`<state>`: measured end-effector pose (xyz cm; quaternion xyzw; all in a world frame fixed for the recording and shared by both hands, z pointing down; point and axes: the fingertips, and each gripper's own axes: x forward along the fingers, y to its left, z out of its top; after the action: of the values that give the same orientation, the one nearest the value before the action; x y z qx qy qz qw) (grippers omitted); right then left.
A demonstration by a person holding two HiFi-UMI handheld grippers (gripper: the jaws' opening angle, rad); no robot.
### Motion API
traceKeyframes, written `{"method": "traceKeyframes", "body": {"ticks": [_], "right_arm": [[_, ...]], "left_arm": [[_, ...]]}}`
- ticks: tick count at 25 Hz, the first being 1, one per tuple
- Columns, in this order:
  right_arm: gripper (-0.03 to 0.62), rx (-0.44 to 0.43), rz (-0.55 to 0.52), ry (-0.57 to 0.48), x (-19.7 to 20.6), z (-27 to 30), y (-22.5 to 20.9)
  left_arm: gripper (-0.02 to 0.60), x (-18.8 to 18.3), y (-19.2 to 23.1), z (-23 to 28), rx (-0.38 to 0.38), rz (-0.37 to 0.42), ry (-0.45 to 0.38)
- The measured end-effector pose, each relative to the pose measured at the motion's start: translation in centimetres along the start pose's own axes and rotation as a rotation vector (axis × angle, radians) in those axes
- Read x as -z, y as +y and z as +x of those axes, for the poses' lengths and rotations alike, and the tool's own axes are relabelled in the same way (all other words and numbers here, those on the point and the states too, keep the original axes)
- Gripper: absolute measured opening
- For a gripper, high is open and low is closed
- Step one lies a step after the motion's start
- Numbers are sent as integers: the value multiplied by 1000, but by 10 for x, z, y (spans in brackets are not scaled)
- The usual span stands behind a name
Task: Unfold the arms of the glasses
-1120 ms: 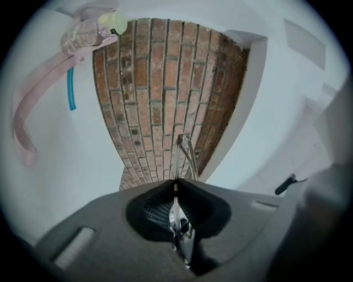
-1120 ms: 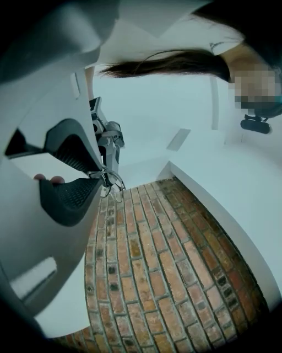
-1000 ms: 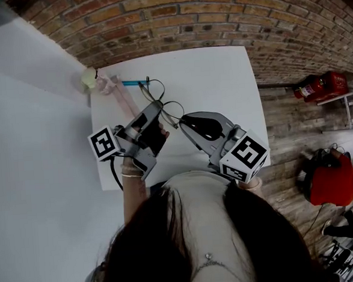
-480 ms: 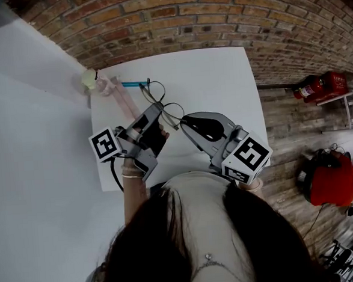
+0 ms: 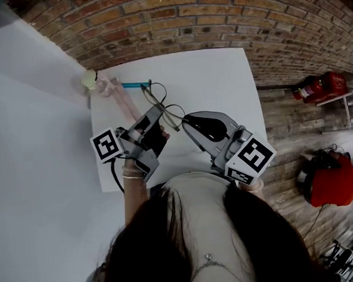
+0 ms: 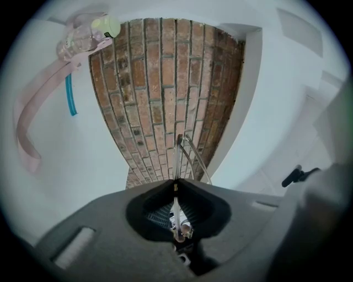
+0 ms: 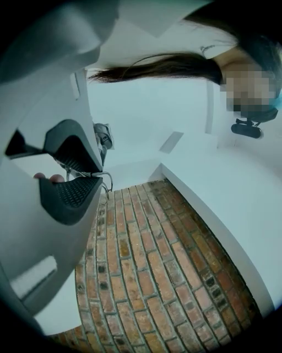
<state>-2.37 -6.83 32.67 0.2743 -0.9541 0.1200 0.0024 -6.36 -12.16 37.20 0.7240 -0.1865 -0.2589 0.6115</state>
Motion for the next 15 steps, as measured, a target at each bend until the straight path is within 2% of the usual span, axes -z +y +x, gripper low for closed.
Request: {"method": "traceKeyframes", "body": {"ticks": [15], "right_arm": [[32, 15, 9, -59, -20, -6, -3]], "left_arm": [[21, 7, 4, 2, -47, 38, 25]]}}
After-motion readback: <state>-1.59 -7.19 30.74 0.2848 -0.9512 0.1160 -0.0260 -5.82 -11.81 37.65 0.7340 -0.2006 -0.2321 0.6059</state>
